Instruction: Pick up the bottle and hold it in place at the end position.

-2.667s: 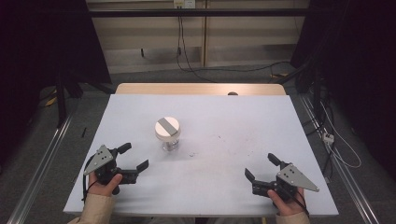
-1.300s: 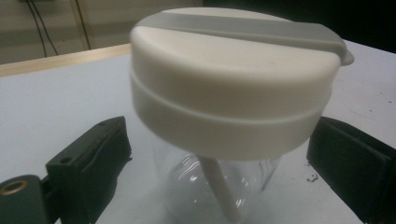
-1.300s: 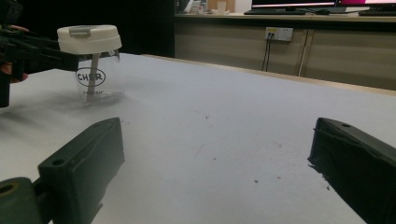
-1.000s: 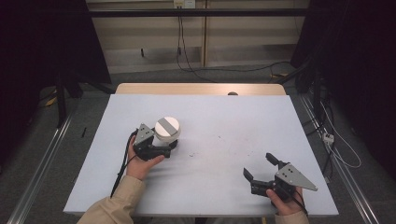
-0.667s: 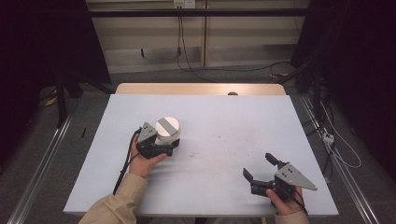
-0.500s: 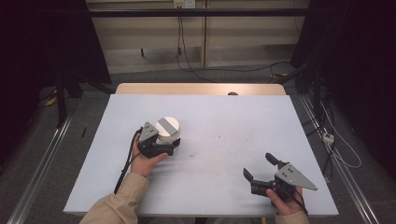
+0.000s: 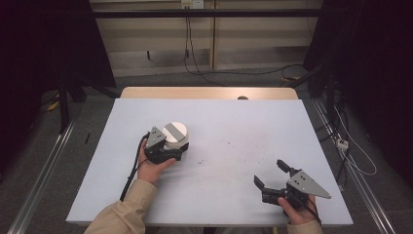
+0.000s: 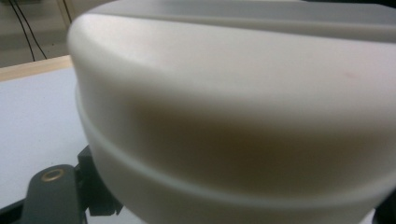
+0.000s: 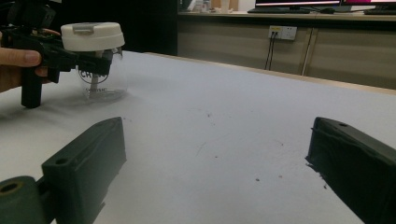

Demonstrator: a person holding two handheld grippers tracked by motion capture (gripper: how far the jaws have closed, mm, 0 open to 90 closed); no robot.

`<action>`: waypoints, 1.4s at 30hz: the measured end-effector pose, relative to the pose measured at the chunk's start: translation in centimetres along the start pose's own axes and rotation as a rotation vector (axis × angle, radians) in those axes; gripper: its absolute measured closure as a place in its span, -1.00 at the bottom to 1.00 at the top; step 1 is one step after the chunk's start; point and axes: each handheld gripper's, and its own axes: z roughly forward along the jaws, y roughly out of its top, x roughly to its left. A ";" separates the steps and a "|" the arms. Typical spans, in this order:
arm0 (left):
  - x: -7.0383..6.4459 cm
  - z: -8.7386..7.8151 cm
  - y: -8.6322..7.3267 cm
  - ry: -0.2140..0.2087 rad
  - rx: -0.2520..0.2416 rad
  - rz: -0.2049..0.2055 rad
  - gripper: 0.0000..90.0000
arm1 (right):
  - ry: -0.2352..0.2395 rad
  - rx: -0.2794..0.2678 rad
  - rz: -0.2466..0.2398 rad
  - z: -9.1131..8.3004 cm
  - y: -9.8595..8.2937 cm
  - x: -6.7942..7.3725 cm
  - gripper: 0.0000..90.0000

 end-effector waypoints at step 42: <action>-2.9 3.5 2.6 -0.027 0.003 0.037 -0.59 | 0.015 -0.004 -0.004 0.3 0.1 0.0 -0.90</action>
